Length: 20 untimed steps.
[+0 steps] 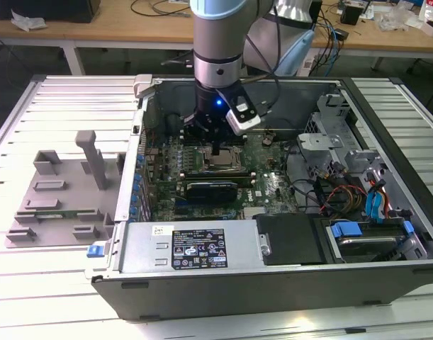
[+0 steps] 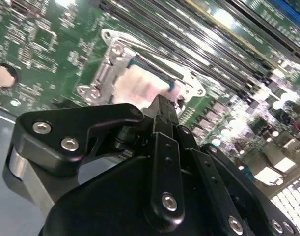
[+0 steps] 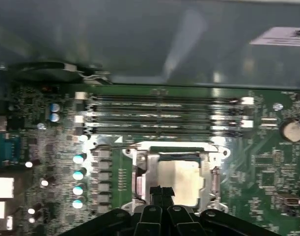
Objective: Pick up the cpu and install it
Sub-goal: 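Close the cpu cover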
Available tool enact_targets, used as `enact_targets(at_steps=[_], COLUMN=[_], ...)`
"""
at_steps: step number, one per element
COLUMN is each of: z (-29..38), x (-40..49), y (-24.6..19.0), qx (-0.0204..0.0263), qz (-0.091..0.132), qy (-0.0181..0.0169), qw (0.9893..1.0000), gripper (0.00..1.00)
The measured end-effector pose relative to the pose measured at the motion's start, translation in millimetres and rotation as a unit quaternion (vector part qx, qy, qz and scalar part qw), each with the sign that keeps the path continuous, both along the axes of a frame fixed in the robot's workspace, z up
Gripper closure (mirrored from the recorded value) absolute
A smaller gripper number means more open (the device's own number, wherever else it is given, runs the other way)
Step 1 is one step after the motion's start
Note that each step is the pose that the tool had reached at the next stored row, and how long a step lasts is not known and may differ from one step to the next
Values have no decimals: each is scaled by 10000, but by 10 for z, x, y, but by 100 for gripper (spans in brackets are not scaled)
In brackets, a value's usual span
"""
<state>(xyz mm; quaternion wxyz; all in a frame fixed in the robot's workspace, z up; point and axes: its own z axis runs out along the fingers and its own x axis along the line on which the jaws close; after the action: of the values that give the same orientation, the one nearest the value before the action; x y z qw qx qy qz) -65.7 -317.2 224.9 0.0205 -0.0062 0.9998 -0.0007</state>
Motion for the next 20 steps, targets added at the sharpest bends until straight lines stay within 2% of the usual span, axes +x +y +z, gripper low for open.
enact_targets(at_steps=[1,7,9,13,16,20], z=[-38,-95,-136,-148,-199,-208], x=[-35,-70,-81,-86,-110,-110], y=[-1,14,19,20,19,19], qx=[-1,-1,-1,1,-2,-1], qz=[0,1,1,-1,1,0], qy=[0,0,0,-1,1,0], qw=[10000,10000,10000,10000,10000,10000], gripper=[89,89,89,89,89,89])
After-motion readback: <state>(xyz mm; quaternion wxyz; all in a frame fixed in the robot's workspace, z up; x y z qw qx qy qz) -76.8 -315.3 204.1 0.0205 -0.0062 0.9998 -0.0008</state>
